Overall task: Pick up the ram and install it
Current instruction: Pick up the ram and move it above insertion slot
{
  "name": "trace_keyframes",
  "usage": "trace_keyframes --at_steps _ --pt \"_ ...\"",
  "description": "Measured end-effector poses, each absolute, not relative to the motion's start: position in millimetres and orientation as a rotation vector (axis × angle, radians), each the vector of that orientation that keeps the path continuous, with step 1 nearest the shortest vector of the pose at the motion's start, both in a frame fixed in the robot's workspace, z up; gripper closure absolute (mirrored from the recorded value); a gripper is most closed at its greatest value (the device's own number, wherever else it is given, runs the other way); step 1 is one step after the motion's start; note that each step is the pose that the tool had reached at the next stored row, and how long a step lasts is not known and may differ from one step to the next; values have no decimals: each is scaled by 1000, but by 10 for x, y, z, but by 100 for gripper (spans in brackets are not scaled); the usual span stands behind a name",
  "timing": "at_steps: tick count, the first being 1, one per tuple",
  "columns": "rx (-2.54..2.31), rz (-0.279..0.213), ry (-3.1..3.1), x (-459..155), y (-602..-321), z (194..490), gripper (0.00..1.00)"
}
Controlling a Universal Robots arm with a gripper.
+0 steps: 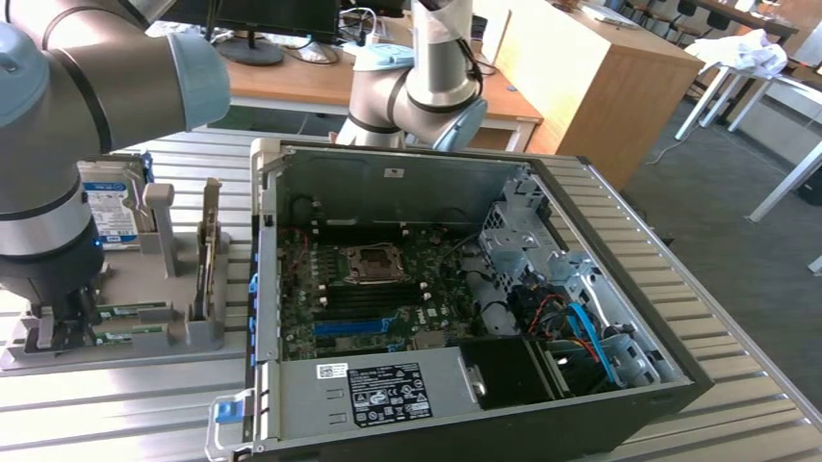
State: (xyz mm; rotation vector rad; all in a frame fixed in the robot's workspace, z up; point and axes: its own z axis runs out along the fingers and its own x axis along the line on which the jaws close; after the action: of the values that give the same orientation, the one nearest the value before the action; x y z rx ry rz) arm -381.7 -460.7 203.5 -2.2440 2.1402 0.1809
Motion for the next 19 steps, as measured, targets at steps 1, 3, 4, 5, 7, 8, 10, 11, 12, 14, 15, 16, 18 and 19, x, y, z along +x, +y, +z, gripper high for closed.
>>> trace_keyframes --at_steps 1,3,4,5,7,8,10,11,12,14,15,16,18,19 --pt "-2244 181 2140 -3817 -4607 2035 69" --pt "-2244 181 2140 -3813 -4606 2033 69" --pt "-2244 181 2139 -3801 -4607 2032 69" --pt "-2244 181 2140 -3787 -4607 2032 69" --pt "-2244 181 2140 -3755 -4606 2033 69" --pt "-2244 181 2140 -3740 -4606 2033 69" --pt "-2244 181 2140 -3707 -4606 2033 69" --pt "-2244 181 2140 -3691 -4606 2033 69" --pt "-2244 181 2140 -3677 -4607 2033 69" --pt "-2244 181 2140 -3647 -4606 2032 69" --pt "-2244 181 2140 -3632 -4606 2032 69" --pt "-2244 181 2140 -3618 -4606 2031 69" --pt "-2244 181 2140 -3595 -4607 2031 69" --pt "-2244 181 2140 -3592 -4606 2031 69"
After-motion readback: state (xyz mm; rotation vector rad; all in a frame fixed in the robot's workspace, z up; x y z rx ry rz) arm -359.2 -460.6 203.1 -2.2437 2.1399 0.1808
